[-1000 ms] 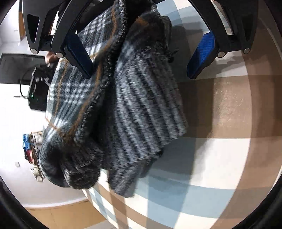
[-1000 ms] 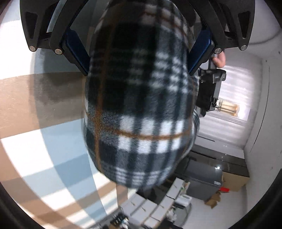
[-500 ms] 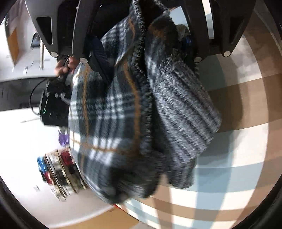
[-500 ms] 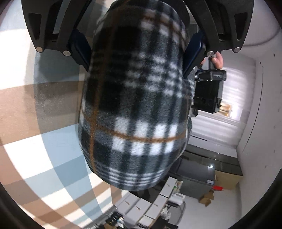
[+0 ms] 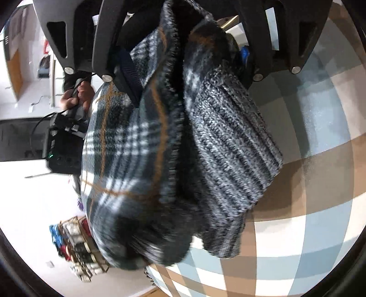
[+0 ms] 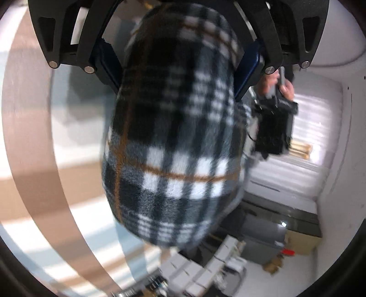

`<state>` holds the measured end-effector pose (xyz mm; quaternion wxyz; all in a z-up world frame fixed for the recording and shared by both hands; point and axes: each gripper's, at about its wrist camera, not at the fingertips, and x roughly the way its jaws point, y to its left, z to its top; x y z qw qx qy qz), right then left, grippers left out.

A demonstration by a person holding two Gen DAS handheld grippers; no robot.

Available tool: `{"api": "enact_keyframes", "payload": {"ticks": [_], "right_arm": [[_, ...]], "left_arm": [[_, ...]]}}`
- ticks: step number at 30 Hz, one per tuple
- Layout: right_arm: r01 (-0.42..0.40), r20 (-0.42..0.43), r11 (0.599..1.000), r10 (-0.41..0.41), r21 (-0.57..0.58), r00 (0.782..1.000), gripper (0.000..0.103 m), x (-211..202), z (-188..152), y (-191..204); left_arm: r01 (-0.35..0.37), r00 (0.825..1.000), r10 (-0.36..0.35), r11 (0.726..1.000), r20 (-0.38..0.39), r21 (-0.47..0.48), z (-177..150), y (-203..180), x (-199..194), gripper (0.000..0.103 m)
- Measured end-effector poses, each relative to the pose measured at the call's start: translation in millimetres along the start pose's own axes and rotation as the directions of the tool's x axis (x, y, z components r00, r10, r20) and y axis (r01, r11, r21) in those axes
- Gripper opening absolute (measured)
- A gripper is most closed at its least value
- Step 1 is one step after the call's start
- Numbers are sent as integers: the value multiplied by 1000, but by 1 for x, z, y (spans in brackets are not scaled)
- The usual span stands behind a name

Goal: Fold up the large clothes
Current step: 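Grasp the folded plaid shirt with both grippers and lift it off the bed, then carry the folded shirt with both grippers and place it on the clothes pile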

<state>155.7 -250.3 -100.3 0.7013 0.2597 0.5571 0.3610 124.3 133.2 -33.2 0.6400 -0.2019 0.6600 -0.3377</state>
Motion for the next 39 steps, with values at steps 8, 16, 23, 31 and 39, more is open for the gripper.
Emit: {"api": "enact_keyframes", "payload": {"ticks": [8, 16, 23, 31, 39], "right_arm": [[-75, -41, 994, 78, 82, 996, 103, 21, 13, -19], [-135, 70, 990, 133, 37, 989, 99, 13, -10, -29], [-93, 204, 992, 108, -82, 973, 85, -37, -40, -8], [2, 307, 993, 34, -115, 951, 84, -136, -62, 17], [184, 513, 983, -153, -11, 845, 84, -331, -104, 22]], "left_arm": [[57, 998, -60, 993, -27, -104, 24, 22, 6, 81], [82, 997, -82, 996, -2, 36, 23, -12, 12, 78], [73, 997, -74, 985, 4, 154, 28, -79, 13, 70], [106, 994, -104, 955, -20, 277, 54, -168, 39, 70], [160, 987, -128, 875, -100, 457, 104, -369, 125, 70]]}}
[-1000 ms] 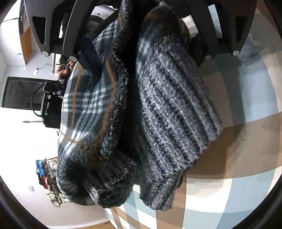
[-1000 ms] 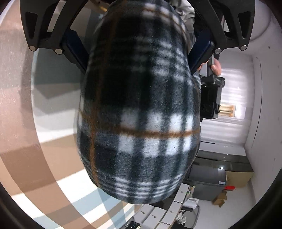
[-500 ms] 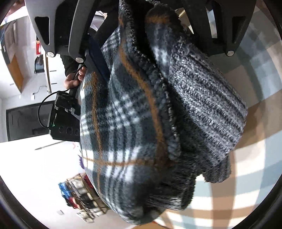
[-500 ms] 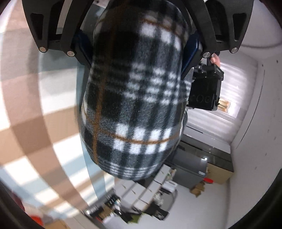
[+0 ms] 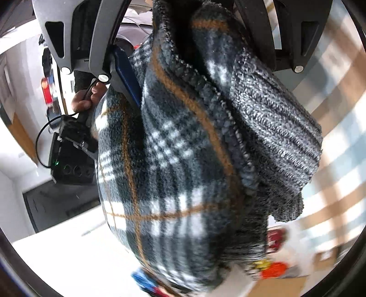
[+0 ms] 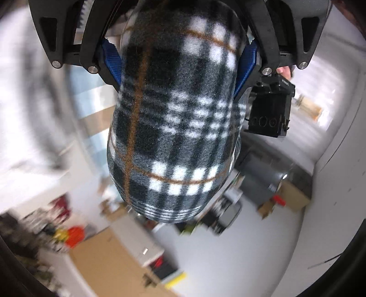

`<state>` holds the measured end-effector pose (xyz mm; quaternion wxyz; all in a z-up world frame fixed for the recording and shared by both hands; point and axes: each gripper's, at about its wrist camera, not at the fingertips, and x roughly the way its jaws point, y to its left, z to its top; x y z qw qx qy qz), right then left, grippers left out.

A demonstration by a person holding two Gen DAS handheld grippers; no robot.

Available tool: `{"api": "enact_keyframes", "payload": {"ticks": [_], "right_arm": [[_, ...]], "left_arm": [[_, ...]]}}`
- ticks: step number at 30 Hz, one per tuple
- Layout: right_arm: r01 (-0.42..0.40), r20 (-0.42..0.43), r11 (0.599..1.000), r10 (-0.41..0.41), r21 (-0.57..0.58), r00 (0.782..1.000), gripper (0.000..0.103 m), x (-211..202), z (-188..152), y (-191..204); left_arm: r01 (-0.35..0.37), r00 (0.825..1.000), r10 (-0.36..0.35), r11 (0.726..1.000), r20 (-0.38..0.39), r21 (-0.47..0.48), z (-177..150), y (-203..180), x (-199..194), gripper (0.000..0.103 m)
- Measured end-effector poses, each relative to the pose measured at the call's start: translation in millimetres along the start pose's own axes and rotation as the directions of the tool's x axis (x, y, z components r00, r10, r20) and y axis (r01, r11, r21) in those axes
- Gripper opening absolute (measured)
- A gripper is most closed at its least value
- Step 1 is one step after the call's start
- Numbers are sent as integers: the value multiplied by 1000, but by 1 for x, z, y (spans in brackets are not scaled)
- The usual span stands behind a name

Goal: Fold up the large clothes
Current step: 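Carry the folded shirt with both grippers and place it on the clothes pile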

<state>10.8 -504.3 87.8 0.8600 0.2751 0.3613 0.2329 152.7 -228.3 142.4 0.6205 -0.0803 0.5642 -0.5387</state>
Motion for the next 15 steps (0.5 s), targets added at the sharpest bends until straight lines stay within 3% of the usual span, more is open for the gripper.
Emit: {"api": "enact_keyframes", "payload": {"ticks": [4, 8, 12, 14, 15], "right_arm": [[130, 38, 991, -130, 13, 991, 84, -73, 39, -31], [211, 17, 976, -212, 45, 977, 84, -105, 75, -81], [296, -40, 943, -293, 150, 955, 84, -97, 88, -161], [342, -73, 912, -334, 228, 940, 84, -87, 80, -197], [324, -55, 912, -321, 250, 945, 86, -87, 74, -209]], "left_arm": [[42, 999, -41, 999, -24, 17, 68, -43, 69, 70], [85, 996, -85, 996, -4, -3, 110, -55, 138, 70], [125, 992, -123, 986, 23, -109, 120, -19, 210, 69], [143, 990, -141, 982, 22, -126, 115, -5, 226, 69], [165, 986, -162, 979, 35, -121, 114, 2, 225, 69]]}}
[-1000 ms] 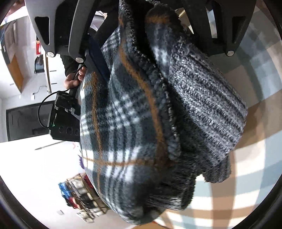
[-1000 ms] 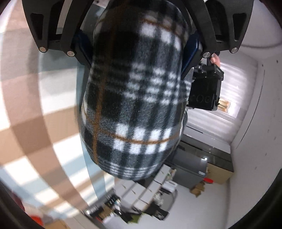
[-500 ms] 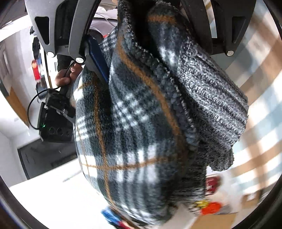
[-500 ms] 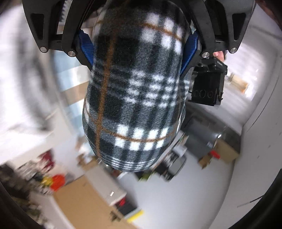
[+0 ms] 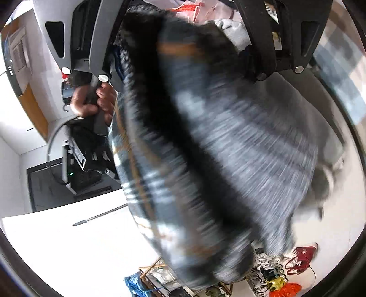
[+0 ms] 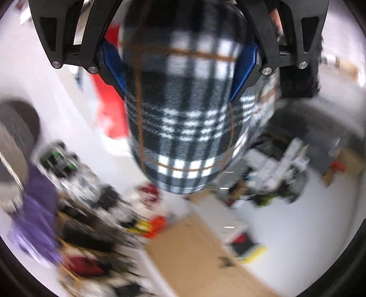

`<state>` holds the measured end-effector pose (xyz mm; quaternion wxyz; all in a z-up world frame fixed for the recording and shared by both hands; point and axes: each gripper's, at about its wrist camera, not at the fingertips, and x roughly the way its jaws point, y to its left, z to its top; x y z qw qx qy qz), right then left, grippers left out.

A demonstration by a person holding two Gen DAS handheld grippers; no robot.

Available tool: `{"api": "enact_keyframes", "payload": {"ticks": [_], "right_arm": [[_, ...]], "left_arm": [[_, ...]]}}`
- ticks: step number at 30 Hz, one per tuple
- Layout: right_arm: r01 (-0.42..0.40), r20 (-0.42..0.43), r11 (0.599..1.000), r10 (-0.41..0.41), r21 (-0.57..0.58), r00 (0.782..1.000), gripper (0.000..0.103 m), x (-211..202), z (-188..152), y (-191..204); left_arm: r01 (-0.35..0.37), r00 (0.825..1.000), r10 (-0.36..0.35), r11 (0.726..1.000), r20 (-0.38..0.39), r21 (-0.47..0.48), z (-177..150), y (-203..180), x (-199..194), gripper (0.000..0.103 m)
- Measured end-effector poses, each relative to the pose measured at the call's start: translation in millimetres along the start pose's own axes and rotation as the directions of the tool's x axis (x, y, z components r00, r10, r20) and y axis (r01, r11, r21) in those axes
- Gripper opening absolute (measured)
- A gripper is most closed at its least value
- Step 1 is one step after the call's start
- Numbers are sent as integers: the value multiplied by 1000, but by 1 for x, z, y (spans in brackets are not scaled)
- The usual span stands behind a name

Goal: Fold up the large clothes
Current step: 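Carry the folded shirt with both grippers and place it on the clothes pile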

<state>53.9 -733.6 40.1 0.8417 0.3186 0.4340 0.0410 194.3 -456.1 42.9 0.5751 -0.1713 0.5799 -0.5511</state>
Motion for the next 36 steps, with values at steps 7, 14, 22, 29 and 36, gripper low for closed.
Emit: {"api": "enact_keyframes", "payload": {"ticks": [7, 14, 22, 29, 36], "right_arm": [[-12, 37, 998, 14, -64, 999, 90, -9, -3, 12], [209, 98, 967, -196, -143, 976, 96, -34, -3, 46], [243, 221, 932, -186, -270, 958, 103, -65, 4, 138], [174, -103, 952, -205, -254, 973, 103, 37, 29, 131], [39, -46, 993, -44, -110, 998, 103, 42, 21, 87]], "left_arm": [[-40, 999, 40, 999, 27, 16, -17, 6, -31, 69], [-115, 984, 106, 992, 146, 60, -44, -17, -65, 69], [19, 954, -81, 977, 288, 211, -56, -63, -75, 69], [-6, 986, -22, 987, 165, 163, -57, -10, 18, 69], [78, 988, -82, 996, 133, 36, -50, 35, 49, 69]]}}
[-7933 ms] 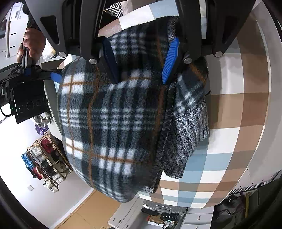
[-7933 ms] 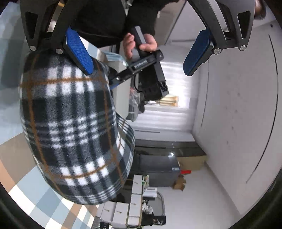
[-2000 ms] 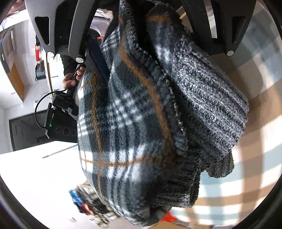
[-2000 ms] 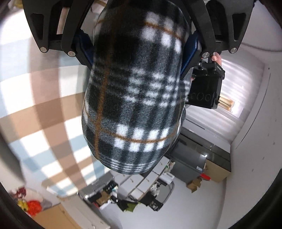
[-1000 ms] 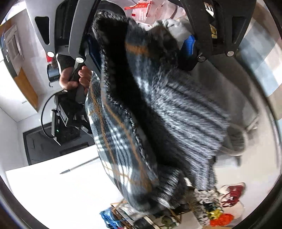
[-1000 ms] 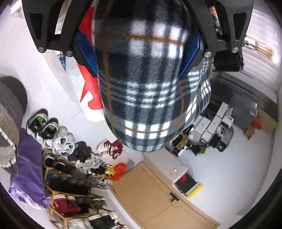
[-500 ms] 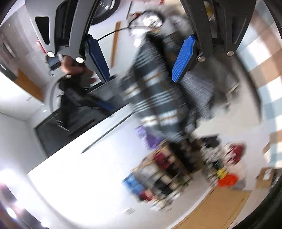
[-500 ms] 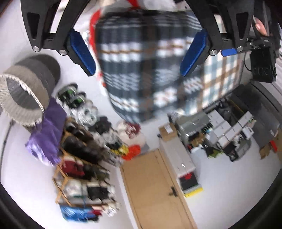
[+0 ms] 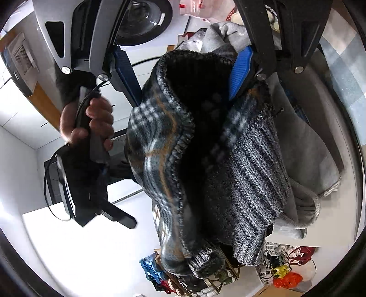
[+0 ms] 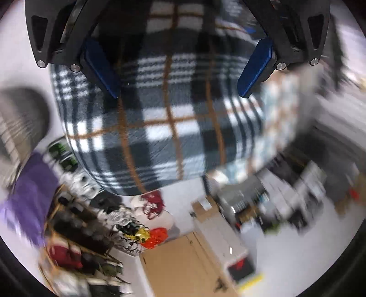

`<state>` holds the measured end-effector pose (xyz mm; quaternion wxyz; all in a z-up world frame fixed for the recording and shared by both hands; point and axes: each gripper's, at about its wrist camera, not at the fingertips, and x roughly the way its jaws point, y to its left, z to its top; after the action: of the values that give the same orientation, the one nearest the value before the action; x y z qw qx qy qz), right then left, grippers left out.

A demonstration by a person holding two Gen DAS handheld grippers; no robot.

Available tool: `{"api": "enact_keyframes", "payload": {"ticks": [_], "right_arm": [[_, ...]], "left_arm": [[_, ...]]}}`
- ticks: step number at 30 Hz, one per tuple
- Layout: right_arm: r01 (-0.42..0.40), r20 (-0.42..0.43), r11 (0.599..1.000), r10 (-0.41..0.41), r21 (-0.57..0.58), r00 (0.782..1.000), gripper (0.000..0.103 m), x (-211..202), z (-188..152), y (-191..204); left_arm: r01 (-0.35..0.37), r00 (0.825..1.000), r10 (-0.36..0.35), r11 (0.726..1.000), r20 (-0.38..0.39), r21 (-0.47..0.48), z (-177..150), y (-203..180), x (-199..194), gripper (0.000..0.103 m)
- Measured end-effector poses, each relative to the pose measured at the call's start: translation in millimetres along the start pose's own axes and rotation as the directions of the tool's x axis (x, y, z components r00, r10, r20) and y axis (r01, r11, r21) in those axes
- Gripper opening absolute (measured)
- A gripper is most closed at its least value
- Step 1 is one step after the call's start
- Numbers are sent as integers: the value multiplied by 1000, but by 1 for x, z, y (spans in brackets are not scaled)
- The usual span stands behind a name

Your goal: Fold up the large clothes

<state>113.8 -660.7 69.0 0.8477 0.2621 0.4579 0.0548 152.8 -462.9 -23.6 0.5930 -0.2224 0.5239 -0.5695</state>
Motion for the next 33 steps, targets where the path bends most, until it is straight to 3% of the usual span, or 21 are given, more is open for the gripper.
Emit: {"api": "enact_keyframes", "payload": {"ticks": [4, 7, 10, 11, 15, 17, 19, 22, 25, 26, 27, 28, 30, 32, 33], "right_arm": [[-37, 97, 999, 39, -30, 994, 103, -24, -12, 9], [-80, 198, 995, 90, -60, 976, 103, -56, -32, 27], [-26, 333, 994, 60, -104, 941, 103, -94, -68, 50], [-25, 373, 993, 66, -113, 926, 103, -106, -85, 57], [-26, 530, 988, 104, -153, 842, 103, -145, -163, 84], [-14, 602, 988, 106, -156, 792, 103, -158, -207, 95], [-5, 640, 986, 113, -168, 760, 103, -164, -240, 103], [-30, 690, 986, 136, -163, 711, 103, -165, -299, 114], [56, 746, 993, 42, -106, 664, 103, -166, -342, 121], [84, 760, 993, 12, -88, 649, 103, -166, -349, 121], [133, 783, 990, -38, -57, 621, 103, -166, -362, 125], [184, 799, 983, -92, -24, 594, 103, -165, -373, 129], [249, 821, 968, -137, -7, 554, 103, -163, -395, 137], [313, 821, 950, -161, -23, 548, 103, -159, -412, 147], [349, 817, 937, -179, -29, 548, 103, -155, -420, 152]], "left_arm": [[-81, 997, 81, 994, -2, 71, -1, -25, -6, 69], [-157, 987, 150, 978, 58, 136, -8, -49, -29, 69], [-272, 956, 238, 940, 172, 208, -23, -77, -59, 69], [-309, 941, 260, 921, 216, 238, -29, -85, -66, 69], [-503, 841, 368, 803, 396, 321, -69, -129, -95, 70], [-562, 797, 393, 760, 458, 327, -81, -138, -102, 72], [-579, 780, 375, 736, 500, 351, -95, -140, -106, 87], [-647, 715, 363, 668, 598, 368, -117, -149, -106, 95], [-711, 651, 350, 591, 674, 381, -150, -155, -107, 102], [-737, 622, 350, 563, 701, 373, -162, -155, -108, 102], [-772, 581, 366, 530, 727, 350, -175, -151, -105, 102], [-789, 561, 377, 512, 737, 338, -184, -152, -105, 102], [-795, 555, 384, 507, 738, 334, -200, -140, -103, 102], [-796, 553, 401, 514, 730, 321, -211, -136, -105, 102], [-788, 563, 404, 526, 721, 321, -219, -130, -106, 102]]}}
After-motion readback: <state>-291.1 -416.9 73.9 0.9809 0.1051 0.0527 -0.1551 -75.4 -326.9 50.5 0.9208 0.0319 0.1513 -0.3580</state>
